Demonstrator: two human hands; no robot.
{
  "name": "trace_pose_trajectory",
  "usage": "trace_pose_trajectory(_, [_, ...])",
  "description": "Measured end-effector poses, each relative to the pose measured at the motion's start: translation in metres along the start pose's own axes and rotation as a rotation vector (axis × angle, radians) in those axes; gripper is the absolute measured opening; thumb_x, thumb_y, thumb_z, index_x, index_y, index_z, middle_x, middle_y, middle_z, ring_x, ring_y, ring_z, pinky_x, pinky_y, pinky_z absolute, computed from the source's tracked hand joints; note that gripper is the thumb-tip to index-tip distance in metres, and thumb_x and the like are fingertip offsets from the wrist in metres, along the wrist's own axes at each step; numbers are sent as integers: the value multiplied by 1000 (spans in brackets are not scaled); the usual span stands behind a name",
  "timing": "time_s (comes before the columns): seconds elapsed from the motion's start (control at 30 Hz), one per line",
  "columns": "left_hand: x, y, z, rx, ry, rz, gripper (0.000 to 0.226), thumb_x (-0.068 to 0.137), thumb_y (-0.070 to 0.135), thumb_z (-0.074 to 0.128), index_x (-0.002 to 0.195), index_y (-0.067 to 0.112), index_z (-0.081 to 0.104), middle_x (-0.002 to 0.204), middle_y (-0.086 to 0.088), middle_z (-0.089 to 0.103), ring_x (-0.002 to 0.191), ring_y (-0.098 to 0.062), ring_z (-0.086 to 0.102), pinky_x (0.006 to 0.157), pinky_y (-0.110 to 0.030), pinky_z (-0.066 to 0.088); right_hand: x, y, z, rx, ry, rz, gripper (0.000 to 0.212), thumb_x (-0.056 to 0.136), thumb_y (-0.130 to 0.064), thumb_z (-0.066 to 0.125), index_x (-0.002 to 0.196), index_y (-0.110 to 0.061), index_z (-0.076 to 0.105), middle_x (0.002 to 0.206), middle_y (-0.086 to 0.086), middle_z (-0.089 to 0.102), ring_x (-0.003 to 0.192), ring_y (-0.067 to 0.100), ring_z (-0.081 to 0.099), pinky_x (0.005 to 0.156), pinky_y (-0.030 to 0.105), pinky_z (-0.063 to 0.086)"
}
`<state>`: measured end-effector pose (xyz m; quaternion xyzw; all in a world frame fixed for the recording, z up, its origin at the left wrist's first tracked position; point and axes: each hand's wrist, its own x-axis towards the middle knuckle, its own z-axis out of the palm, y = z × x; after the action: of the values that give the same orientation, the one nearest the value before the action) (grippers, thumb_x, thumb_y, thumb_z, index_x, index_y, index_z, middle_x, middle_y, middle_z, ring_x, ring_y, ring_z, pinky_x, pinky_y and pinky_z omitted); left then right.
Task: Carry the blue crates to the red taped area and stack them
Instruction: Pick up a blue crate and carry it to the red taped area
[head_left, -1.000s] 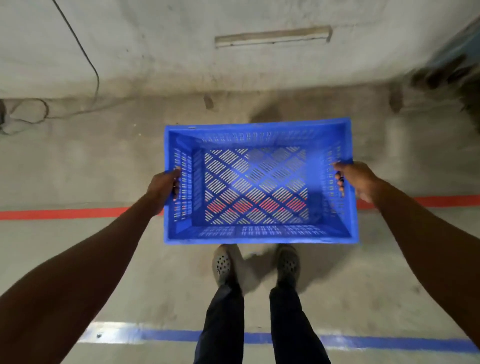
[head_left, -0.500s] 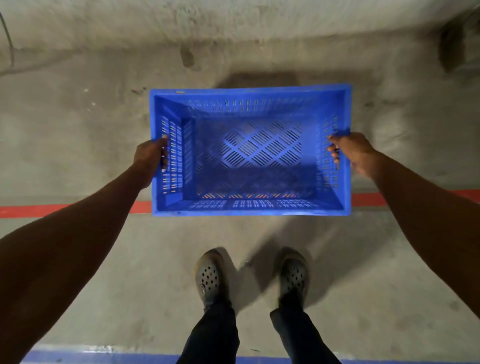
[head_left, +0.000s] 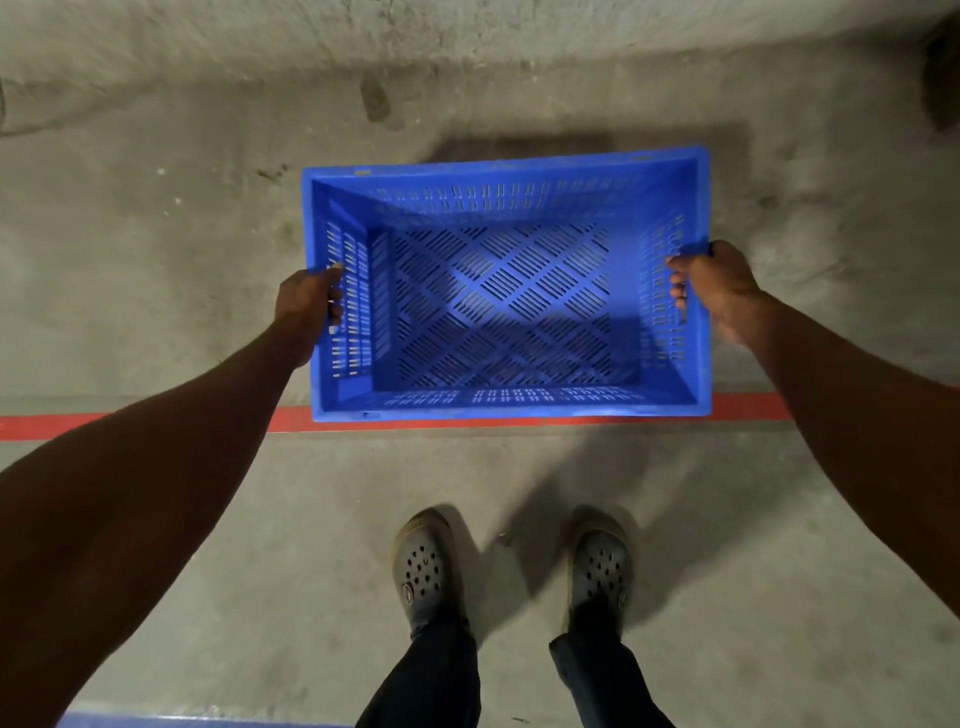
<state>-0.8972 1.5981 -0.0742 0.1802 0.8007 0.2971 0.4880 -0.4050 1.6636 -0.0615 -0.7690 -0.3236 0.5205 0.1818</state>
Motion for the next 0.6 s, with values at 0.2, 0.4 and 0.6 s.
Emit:
trace_pose_trajectory(0.2, [0, 0, -2, 95, 15, 60, 36, 80, 36, 68, 100, 8, 59, 72, -5, 56, 52, -17, 48, 52, -30, 40, -2, 1, 1, -51, 29, -3, 36, 81, -28, 66, 110, -7, 61, 81, 8, 61, 57, 14, 58, 54, 29, 49])
trace_pose_trajectory(0.4, [-10, 0, -1, 217, 74, 75, 63, 70, 51, 71, 117, 12, 57, 100, -15, 66, 76, -20, 57, 71, -44, 52, -2, 7, 5, -101, 80, -1, 46, 71, -39, 73, 109, -18, 59, 98, 10, 68, 67, 19, 63, 65, 37, 56])
trace_pose_trajectory(0.6, [-24, 1, 5, 217, 48, 96, 67, 76, 43, 71, 132, 14, 48, 124, -11, 64, 102, -24, 64, 91, -40, 53, -8, 9, 2, -178, 97, -14, 61, 57, -51, 70, 110, -23, 59, 112, 10, 70, 98, 32, 69, 89, 48, 56])
